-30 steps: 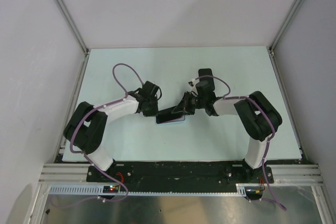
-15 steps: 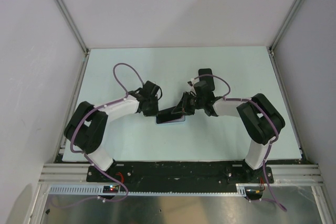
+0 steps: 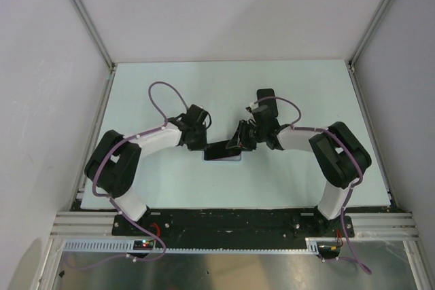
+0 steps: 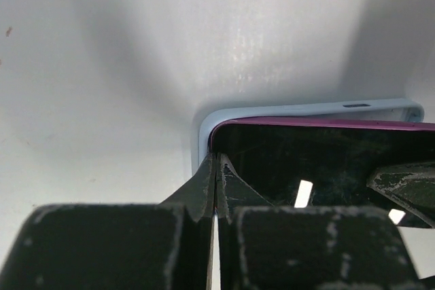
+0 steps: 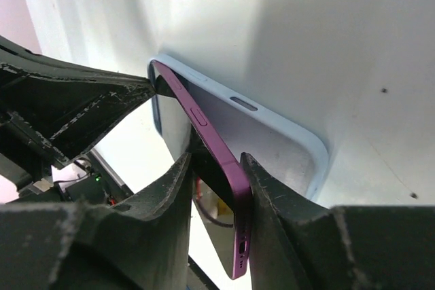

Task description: Put the phone into the phone case

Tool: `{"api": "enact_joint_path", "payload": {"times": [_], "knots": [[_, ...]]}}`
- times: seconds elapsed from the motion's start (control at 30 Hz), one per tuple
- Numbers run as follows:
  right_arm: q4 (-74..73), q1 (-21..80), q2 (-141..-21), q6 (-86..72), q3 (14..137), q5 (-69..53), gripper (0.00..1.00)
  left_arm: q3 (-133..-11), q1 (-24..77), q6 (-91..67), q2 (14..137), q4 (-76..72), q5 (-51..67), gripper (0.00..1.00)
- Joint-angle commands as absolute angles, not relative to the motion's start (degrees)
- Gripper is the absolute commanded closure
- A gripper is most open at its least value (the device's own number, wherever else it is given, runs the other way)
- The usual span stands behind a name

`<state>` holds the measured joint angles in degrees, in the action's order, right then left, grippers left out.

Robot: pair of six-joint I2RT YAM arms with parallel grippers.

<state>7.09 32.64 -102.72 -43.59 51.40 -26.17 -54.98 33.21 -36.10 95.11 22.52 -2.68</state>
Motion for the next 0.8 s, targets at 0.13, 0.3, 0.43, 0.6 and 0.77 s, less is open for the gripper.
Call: {"api": "enact_joint_path", "payload": {"times": [0.13,0.3,0.43,0.6,0.77], "knots": [[-2.6,28.1,-99.0,-36.5,50.3,-16.1,0.59,-56.8,34.0,-36.3,96.5,22.6,-2.2,1.00],[-3.6,27.6,-97.6,-35.8,50.9,-16.0,0.56,-57.2,34.0,-36.2,96.6,22.9,-2.2,1.00],[-4.8,28.3,-97.6,-35.5,51.4,-14.7,0.56,-57.5,34.0,-36.0,96.1,23.1,-2.1,1.00],[-6.4,29.3,-97.0,-34.4,51.5,-11.5,0.49,-57.8,33.9,-35.9,95.8,23.1,-1.8,1.00],[-8.5,29.5,-95.9,-33.2,52.0,-9.1,0.39,-58.0,34.0,-35.8,95.7,23.2,-1.7,1.00]]}}
